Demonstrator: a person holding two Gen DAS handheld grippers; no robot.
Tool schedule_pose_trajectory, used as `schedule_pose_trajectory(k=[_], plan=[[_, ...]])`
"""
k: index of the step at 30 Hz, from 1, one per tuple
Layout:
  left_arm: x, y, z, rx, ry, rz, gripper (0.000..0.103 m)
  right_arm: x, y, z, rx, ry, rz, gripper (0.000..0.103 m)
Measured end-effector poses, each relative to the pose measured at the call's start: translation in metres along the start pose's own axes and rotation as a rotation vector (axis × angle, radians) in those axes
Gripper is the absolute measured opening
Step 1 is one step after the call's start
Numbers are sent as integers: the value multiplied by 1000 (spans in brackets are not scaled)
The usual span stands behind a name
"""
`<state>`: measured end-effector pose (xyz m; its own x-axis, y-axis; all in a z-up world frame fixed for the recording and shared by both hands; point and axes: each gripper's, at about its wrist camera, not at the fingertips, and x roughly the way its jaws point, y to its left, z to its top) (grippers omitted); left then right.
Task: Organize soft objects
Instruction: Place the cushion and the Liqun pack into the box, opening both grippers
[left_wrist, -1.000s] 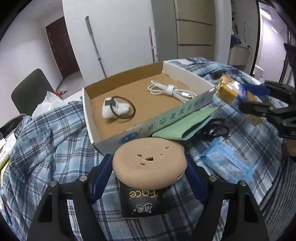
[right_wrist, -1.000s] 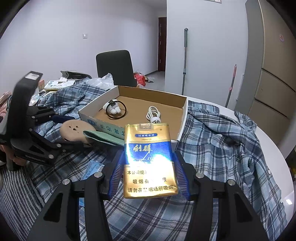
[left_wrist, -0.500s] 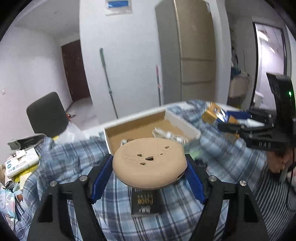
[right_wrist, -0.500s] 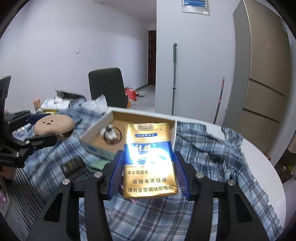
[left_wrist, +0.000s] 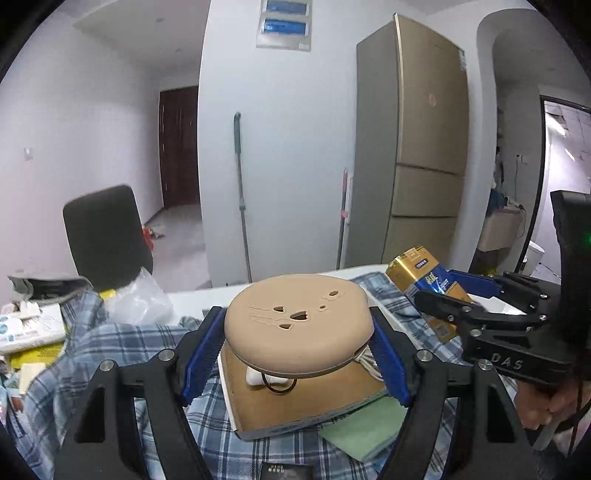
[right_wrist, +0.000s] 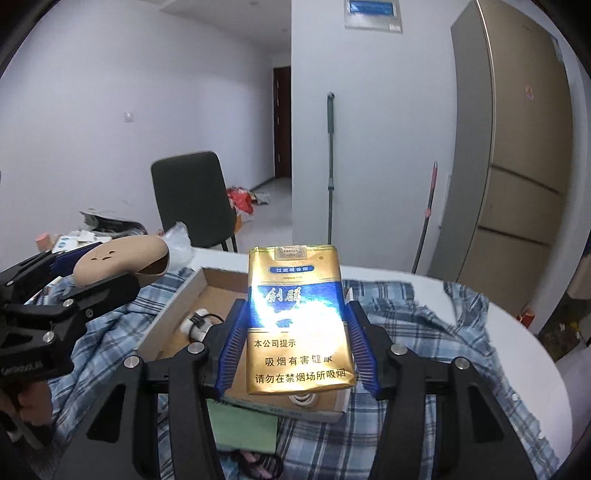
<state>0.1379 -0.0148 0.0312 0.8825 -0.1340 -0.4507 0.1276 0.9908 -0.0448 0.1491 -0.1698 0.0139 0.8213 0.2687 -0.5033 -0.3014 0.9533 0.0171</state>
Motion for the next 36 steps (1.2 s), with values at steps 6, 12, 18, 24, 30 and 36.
schedule_pose_trajectory(k=[6,12,18,24,30,36], plan=[[48,10,-20,-6,120,7,77,48,-11,-22,47,113,13,52],[77,17,-38,-4,209,12,77,74,-17,-39,61,192,36,52],[85,18,-47,-3,258,9,80,85,-11,-45,51,224,54,53],[84,15,-51,3,266,7,84,85,-10,-47,39,224,59,73],[73,21,-42,-28,214,16,87,71,-17,-40,62,181,49,76],[36,20,-20,-29,106,23,87,41,-17,-20,69,112,34,76]])
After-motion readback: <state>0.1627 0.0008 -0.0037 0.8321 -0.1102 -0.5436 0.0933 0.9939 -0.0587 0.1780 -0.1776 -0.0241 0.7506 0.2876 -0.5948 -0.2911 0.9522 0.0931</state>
